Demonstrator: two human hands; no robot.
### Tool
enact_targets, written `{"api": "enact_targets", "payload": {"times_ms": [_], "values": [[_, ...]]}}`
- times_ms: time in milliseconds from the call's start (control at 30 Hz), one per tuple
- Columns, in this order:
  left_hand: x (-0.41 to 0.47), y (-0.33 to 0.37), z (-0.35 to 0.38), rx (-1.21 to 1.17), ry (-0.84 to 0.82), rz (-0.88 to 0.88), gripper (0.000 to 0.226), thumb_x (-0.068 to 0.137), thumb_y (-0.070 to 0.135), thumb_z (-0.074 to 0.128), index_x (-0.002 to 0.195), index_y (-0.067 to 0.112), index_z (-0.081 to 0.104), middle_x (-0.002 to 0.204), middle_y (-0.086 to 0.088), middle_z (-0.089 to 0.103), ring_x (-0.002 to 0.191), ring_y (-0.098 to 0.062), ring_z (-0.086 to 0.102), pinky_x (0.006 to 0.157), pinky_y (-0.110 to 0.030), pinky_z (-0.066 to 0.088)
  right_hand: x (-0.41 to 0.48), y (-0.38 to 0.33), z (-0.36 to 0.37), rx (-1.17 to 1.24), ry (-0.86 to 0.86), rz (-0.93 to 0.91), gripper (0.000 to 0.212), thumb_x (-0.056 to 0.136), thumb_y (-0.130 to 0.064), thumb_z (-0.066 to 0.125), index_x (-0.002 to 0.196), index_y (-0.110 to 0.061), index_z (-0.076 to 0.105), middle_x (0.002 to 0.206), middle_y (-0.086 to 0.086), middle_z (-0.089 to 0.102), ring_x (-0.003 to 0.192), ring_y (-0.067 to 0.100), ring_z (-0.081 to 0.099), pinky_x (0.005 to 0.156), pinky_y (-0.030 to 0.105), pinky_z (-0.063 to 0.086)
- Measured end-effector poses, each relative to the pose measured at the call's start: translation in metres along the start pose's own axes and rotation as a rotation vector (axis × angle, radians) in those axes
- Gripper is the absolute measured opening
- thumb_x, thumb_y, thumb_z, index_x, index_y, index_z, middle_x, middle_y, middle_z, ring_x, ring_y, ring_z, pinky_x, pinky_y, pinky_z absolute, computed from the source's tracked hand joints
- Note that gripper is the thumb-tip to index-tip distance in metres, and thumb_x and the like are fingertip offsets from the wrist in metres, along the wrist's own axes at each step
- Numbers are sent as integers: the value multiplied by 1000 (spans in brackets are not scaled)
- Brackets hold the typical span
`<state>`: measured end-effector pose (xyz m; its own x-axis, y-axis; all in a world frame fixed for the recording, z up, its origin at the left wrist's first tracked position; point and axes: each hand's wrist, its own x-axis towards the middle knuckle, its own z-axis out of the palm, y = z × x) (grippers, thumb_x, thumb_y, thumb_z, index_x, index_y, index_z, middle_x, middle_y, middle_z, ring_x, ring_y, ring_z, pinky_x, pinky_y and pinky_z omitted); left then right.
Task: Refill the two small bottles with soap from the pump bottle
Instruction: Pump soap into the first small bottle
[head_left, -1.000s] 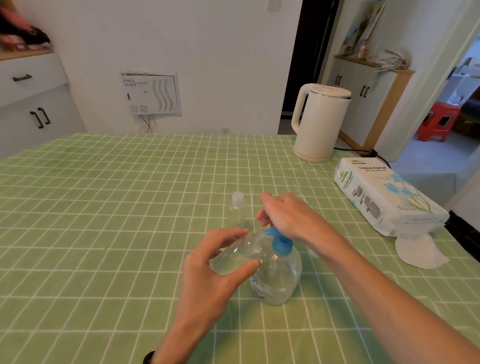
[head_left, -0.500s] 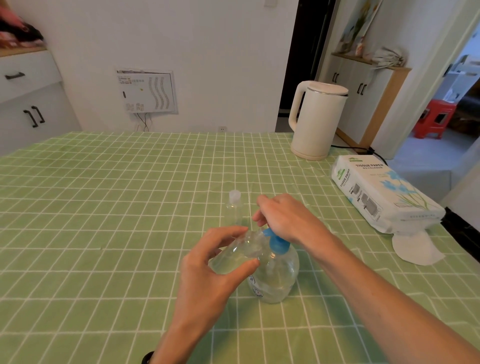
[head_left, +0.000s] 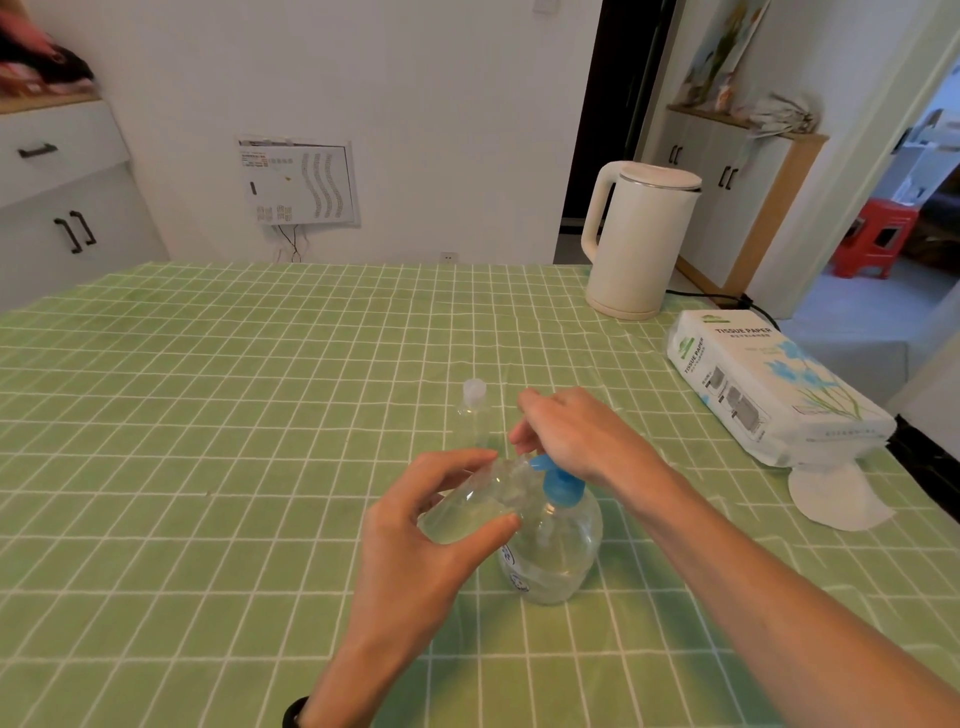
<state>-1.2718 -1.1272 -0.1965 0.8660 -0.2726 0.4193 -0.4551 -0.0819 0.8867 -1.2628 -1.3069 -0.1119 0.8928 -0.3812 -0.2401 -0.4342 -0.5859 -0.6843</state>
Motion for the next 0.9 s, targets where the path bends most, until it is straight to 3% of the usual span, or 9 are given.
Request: {"api": "enact_targets", "payload": {"times_ms": [167, 367, 500, 633, 900], "values": [[-2, 1, 3, -11, -3, -20, 47, 69, 34, 90, 112, 46, 74, 114, 17, 78, 113, -13, 74, 102, -40, 54, -2, -1, 0, -6, 14, -9, 51, 104, -42, 41, 96, -11, 81, 99, 2, 82, 101, 25, 75, 105, 49, 55], [-3, 4, 1, -18, 0, -30, 47, 68, 33, 89, 111, 45, 74, 113, 18, 79, 113, -12, 73, 102, -37, 54, -2, -4, -6, -75, 40, -54, 63, 105, -48, 36, 111, -1, 78, 115, 14, 81, 111, 33, 74, 104, 50, 55], [-2, 6, 0, -21, 1, -30, 47, 67, 37, 88, 111, 44, 74, 113, 20, 79, 112, -8, 73, 101, -35, 53, 0, -3, -5, -72, 73, -59, 61, 104, -46, 36, 110, -2, 78, 114, 12, 81, 110, 34, 74, 103, 49, 56], [-2, 3, 1, -8, -4, -29, 49, 69, 28, 91, 112, 43, 74, 113, 19, 79, 112, -11, 73, 99, -32, 52, 0, 0, -1, -28, 43, -27, 54, 105, -43, 38, 96, -11, 81, 102, 2, 81, 102, 26, 74, 103, 47, 55], [-5, 4, 3, -13, -8, -35, 47, 69, 35, 89, 112, 46, 74, 114, 18, 78, 113, -11, 73, 101, -37, 54, -1, 0, -1, -52, 42, -13, 60, 104, -46, 37, 108, -4, 79, 110, 11, 81, 109, 32, 74, 104, 51, 55]]}}
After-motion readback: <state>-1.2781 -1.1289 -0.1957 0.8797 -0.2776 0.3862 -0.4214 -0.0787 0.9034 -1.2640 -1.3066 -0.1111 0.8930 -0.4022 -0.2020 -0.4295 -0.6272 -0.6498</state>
